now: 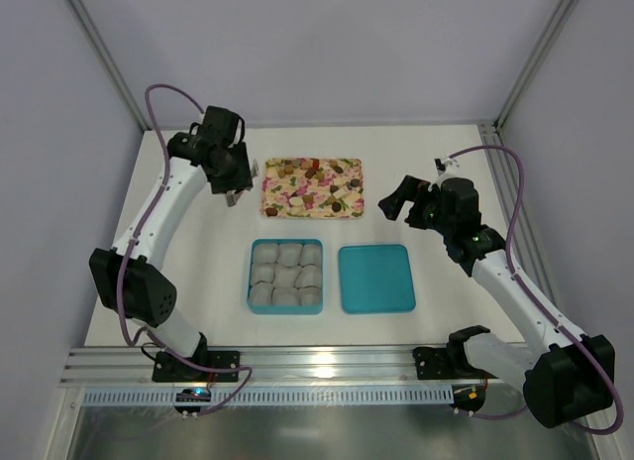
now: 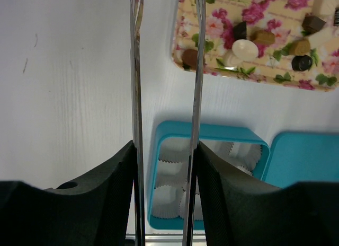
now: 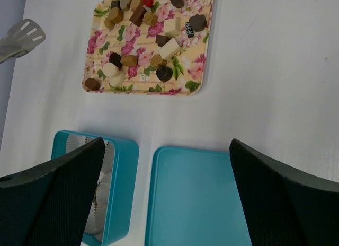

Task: Pack the chocolate

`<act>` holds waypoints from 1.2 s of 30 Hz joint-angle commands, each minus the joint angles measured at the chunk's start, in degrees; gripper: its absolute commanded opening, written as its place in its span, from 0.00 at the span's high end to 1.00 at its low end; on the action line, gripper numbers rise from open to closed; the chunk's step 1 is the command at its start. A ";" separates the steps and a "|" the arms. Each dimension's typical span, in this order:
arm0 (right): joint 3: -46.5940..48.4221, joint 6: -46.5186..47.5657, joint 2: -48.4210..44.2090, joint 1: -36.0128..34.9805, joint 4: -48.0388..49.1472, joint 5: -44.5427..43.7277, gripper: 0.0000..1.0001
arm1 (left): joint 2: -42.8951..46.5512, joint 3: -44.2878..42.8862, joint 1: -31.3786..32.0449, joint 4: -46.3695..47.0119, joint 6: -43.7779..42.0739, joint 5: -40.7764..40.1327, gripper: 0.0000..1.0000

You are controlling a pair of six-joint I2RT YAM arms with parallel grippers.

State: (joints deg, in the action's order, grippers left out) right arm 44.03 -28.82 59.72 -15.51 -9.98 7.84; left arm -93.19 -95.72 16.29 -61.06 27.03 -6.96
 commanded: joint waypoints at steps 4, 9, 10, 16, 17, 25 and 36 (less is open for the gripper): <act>2.38 -0.01 -0.13 0.13 0.93 -0.19 0.00 | -2.87 -5.35 6.72 -2.05 0.48 2.65 0.53; 2.38 0.25 -0.40 0.13 0.66 -0.63 0.00 | -5.60 -6.32 10.77 -2.05 1.01 2.74 0.53; 2.29 0.25 -0.48 0.04 0.57 -0.63 0.00 | -6.04 -6.32 11.56 -1.79 1.27 2.66 0.53; 1.94 0.17 -0.75 0.04 0.40 -0.72 0.00 | -8.85 -7.02 14.03 -1.78 1.27 2.57 0.52; 1.85 0.25 -0.84 0.13 0.48 -0.80 0.00 | -9.29 -7.11 14.46 -1.78 1.27 2.57 0.52; 1.58 0.25 -0.84 0.13 0.31 -0.89 0.00 | -10.96 -7.37 15.70 -2.14 1.36 1.25 0.51; 1.41 0.34 -0.75 0.04 0.57 -0.80 0.00 | -12.37 -6.93 15.87 -1.87 1.19 0.46 0.51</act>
State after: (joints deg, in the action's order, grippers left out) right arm 44.05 -28.80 59.75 -15.51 -10.44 7.66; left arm -105.27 -100.51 31.86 -62.94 28.08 -5.54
